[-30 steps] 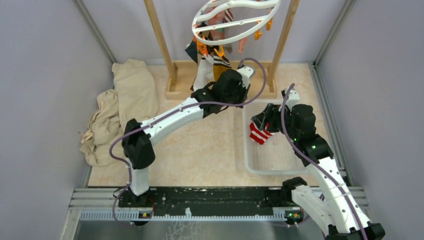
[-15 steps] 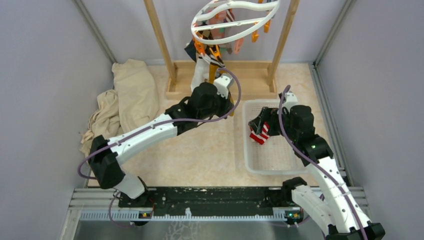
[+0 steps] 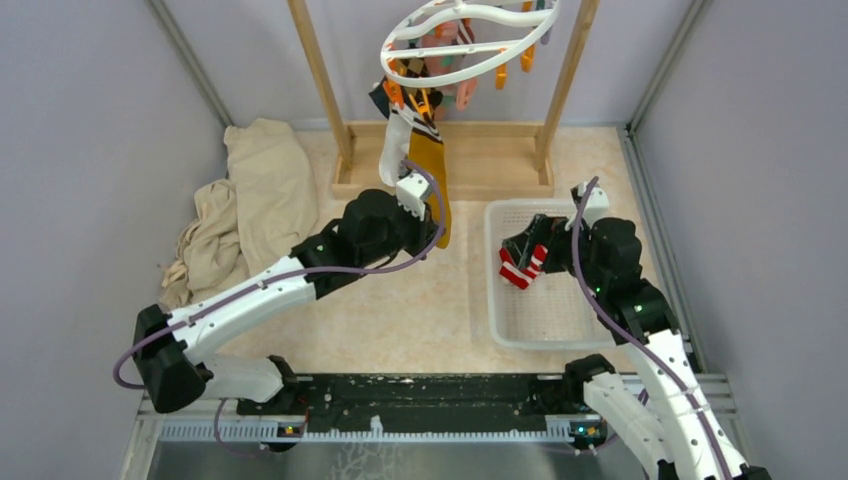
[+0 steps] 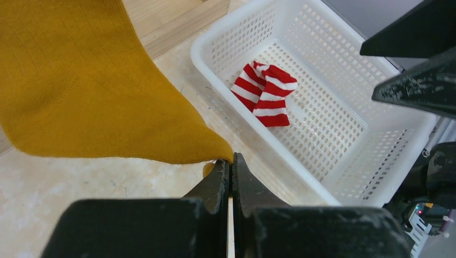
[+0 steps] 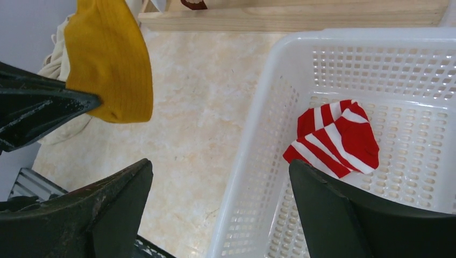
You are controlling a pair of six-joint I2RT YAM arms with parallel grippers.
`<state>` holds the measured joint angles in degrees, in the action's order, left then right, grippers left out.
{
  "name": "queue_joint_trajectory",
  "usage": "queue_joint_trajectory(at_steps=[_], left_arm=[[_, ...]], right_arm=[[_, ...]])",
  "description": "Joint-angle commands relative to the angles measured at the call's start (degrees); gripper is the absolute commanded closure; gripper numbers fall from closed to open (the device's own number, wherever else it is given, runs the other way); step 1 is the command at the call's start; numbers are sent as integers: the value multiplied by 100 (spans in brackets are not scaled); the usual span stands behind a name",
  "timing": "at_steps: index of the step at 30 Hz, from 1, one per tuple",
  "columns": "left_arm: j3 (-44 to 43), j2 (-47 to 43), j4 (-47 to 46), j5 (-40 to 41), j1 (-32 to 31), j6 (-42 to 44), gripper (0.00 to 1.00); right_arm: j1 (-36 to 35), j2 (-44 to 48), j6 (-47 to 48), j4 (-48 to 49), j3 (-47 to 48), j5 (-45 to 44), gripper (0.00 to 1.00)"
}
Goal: Remove the socks clipped to the hanger
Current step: Remove the sock from the hanger.
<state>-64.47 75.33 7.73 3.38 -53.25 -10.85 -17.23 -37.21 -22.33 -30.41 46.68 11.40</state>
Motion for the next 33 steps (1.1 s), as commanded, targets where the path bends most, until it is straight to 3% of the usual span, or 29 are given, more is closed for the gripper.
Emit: queue_joint_trajectory(at_steps=[1,6,17,28,33], left_arm=[[304,-652,-361,-31,-5,33,100],[326,-822,-408,-274,8,-146,100],[-109,-214,-150,-173,0,-453,100],[-1336,1024,63,695,-546,-831,100],[-2468,1776,503,1084,-951,-513,100]], right_arm=[[-26,-93,-99,167,398,-68,2],[-26,-120,-244,437,176,71,1],[-26,-563,-44,999,-19,730,2],[-28,-1180,309,852,445,737,2],[-32,-1040,219,800,396,377,2]])
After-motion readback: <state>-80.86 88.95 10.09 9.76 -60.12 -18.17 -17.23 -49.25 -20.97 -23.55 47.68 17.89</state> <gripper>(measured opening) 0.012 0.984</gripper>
